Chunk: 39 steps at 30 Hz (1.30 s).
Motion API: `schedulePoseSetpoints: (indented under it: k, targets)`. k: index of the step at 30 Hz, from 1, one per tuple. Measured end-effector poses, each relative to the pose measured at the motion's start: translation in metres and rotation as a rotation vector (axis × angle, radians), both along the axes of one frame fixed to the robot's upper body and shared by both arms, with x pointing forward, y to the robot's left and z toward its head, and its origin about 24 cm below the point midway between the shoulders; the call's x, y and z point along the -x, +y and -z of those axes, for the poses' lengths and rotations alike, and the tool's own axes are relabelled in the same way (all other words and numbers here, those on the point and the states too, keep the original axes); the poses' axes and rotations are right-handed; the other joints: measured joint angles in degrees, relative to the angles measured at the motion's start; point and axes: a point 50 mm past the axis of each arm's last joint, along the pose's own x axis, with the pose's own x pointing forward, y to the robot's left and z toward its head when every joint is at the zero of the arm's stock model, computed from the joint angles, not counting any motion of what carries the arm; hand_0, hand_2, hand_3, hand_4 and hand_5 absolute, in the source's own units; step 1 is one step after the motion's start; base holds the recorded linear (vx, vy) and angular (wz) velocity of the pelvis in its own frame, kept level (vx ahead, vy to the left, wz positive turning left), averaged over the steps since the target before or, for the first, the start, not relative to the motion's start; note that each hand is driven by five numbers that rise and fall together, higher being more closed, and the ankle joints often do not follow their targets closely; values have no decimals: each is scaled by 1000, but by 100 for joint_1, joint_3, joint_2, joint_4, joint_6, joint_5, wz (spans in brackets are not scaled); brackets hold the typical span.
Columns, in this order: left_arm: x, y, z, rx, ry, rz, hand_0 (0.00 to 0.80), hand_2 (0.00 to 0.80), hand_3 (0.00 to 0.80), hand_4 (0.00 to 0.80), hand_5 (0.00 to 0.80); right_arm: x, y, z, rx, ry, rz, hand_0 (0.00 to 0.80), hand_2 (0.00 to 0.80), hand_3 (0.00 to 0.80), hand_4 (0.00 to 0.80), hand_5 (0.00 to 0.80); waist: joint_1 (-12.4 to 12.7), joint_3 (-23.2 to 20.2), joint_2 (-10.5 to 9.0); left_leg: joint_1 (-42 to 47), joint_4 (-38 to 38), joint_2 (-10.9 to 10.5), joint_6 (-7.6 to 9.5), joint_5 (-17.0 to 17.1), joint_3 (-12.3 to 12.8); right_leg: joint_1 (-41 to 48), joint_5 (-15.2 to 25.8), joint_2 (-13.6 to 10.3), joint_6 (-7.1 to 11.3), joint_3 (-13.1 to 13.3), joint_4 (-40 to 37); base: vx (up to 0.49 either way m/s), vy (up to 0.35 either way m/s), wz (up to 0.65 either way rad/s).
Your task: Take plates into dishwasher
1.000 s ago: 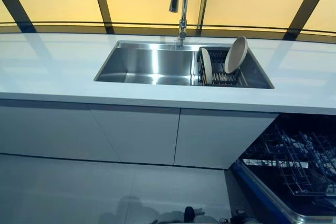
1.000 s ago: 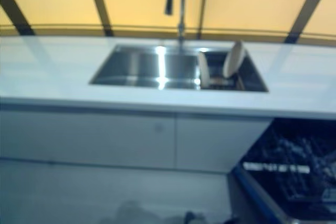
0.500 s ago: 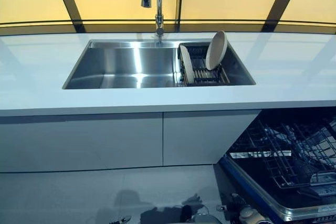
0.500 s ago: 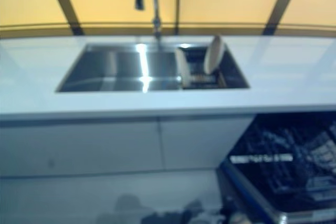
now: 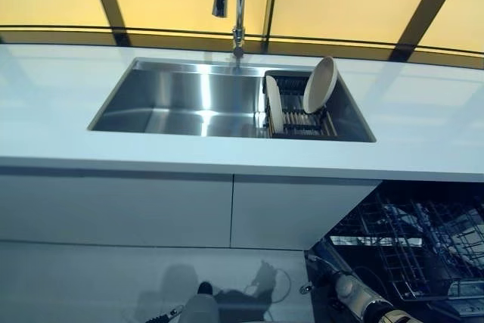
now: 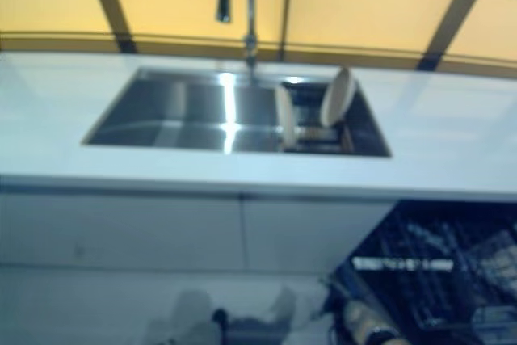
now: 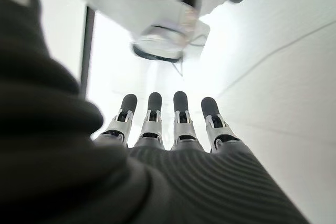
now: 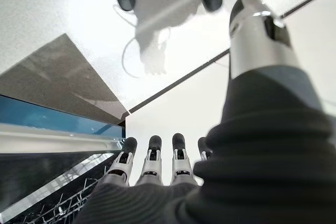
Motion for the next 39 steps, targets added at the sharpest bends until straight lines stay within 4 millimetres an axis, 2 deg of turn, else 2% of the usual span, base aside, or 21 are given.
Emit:
schedulePoseSetpoints:
  k: [2, 6, 8, 10, 14, 15, 16, 18, 19, 20, 21, 22, 23, 25, 27, 28, 30, 31, 33, 36, 39]
  targets:
    - [-15, 7, -5, -21, -56, 14, 0, 0, 0, 0, 0, -2, 3, -1, -14, -5, -10, 0, 0, 0, 0, 0, 38, -85, -177, -19, -92, -188, 99, 8, -5, -22, -31, -146, 115, 195, -97, 71, -12, 31]
    - [-19, 12, -8, -33, -66, 29, 0, 0, 0, 0, 0, -20, 9, -10, -40, -57, -46, 0, 0, 0, 0, 0, 174, -96, -198, -40, -97, -321, 173, -72, -2, 93, 43, -236, 234, 284, -379, 52, -8, 6]
    - [-17, 12, -7, -35, -59, 49, 0, 0, 0, 0, 0, -25, 12, -13, -53, -64, -71, 0, 0, 0, 0, 0, 231, -96, -199, -107, -79, -324, 156, -90, -16, 66, 50, -229, 236, 264, -425, 81, -2, 5]
    - [-4, 10, -4, -27, -27, 40, 0, 0, 0, 0, 0, -29, 15, -16, -67, -74, -95, 0, 0, 0, 0, 0, 324, -95, -219, -116, -66, -323, 152, -117, -4, 71, 62, -230, 235, 278, -486, 63, 11, -4]
    - [5, 11, -3, -25, -9, 29, 0, 0, 0, 0, 0, -39, 20, -24, -100, -90, -136, 0, 0, 0, 0, 0, 352, -96, -312, -279, 163, -324, 163, -269, 10, -23, 61, -239, 238, 322, -482, 97, 43, -6]
    - [4, 11, -3, -25, -11, 32, 0, 0, 0, 0, 0, -44, 23, -29, -120, -92, -164, 0, 0, 0, 0, 0, 339, -84, -342, -310, 230, -329, 217, -387, -2, -82, 35, -259, 269, 345, -327, 136, 97, -14]
    - [3, 10, -3, -25, -12, 44, 0, 0, 0, 0, 0, -49, 22, -34, -127, -99, -185, 0, 0, 0, 0, 0, 299, -62, -315, -248, 141, -324, 232, -419, 5, -310, -79, -290, 344, 369, 208, 179, 105, -20]
    - [-2, 8, -3, -27, -20, 75, 0, 0, 0, 0, 0, -57, 17, -46, -131, -121, -224, 0, 0, 0, 0, 0, 154, 129, -55, 101, -135, -117, 390, -310, -1, -1161, -98, -347, 362, 364, 2170, 196, -36, -3]
    - [1, 12, -4, -36, -14, 72, 0, 0, 0, 0, 0, -57, 17, -49, -142, -122, -232, 0, 0, 0, 0, 0, 43, 154, -55, 180, -159, -125, 365, -316, -14, -1319, -152, -454, 389, 361, 2418, 202, -265, 25]
    - [5, 20, -5, -59, -5, 66, 0, 0, 0, 0, 0, -58, 16, -53, -157, -115, -252, 0, 0, 0, 0, 0, -87, 173, -149, 286, -195, -191, 356, -340, 27, -1359, -222, -707, 448, 435, 2061, 134, -319, 24]
    - [2, 25, -8, -76, -12, 61, 0, 0, 0, 0, 0, -59, 17, -57, -174, -106, -270, 0, 0, 0, 0, 0, -166, 159, -229, 300, -180, -210, 337, -386, 44, -1456, -171, -851, 526, 442, 1618, 110, -365, 12]
    - [-3, 33, -11, -100, -25, 60, 0, 0, 0, 0, 0, -62, 20, -62, -205, -100, -291, 0, 0, 0, 0, 0, -204, 166, -307, 282, -151, -198, 328, -401, 24, -1496, -13, -870, 646, 561, 1147, 50, -255, 15]
    - [-4, 41, -14, -123, -29, 50, 0, 0, 0, 0, 0, -62, 24, -66, -246, -78, -315, 0, 0, 0, 0, 0, -217, 182, -364, 285, -152, -138, 327, -390, 34, -1537, 120, -909, 648, 664, 938, 52, -187, 30]
    - [-5, 49, -18, -147, -43, 30, 0, 0, 0, 0, 0, -63, 31, -74, -321, -35, -361, 0, 0, 0, 0, 0, -285, 120, -461, 318, -153, -67, 245, -426, 161, -1485, 381, -894, 660, 663, 647, 87, -84, 21]
    - [0, 57, -21, -162, -41, 28, 0, 0, 0, 0, 0, -67, 32, -93, -401, -10, -425, 0, 0, 0, 0, 0, -288, 48, -680, 428, -193, -188, 73, -447, 195, -1265, 924, -899, 602, 658, 112, 140, -10, -4]
    - [7, 55, -19, -149, -21, 26, 0, 0, 0, 0, 0, -69, 25, -103, -431, 12, -429, 0, 0, 0, 0, 0, -300, 69, -622, 522, -184, -120, 13, -479, 170, -1034, 1180, -784, 559, 678, -192, 141, 20, -5]
    - [17, 47, -14, -118, -3, 22, 0, 0, 0, 0, 0, -71, 10, -124, -480, 44, -436, 0, 0, 0, 0, 0, -309, 65, -434, 658, -248, 30, -117, -536, 175, -749, 1283, -596, 486, 709, -626, 112, 29, -13]
    - [25, 41, -11, -92, 13, 17, 0, 0, 0, 0, 0, -73, -1, -145, -509, 33, -443, 0, 0, 0, 0, 0, -329, 10, -310, 718, -376, 133, -145, -522, 168, -635, 1345, -458, 421, 700, -841, 109, 41, -17]
    - [32, 38, -9, -61, 19, -2, 0, 0, 0, 0, 0, -67, -15, -161, -543, 75, -443, 0, 0, 0, 0, 0, -360, -2, -215, 783, -505, 243, -221, -475, 167, -611, 1375, -332, 359, 705, -958, 93, 39, -10]
    - [39, 37, -8, -36, 13, -18, 0, 0, 0, 0, 0, -66, -28, -179, -657, 48, -392, 0, 0, 0, 0, 0, -625, -7, -135, 848, -662, 310, -330, -403, 166, -615, 1347, -265, 326, 687, -965, 57, 23, -4]
    - [39, 41, -9, -38, -7, -49, 0, 0, 0, 0, 0, -69, -38, -202, -790, -40, -345, 0, 0, 0, 0, 0, -807, -7, -75, 893, -739, 316, -327, -403, 199, -610, 1317, -284, 364, 712, -989, 30, 10, -9]
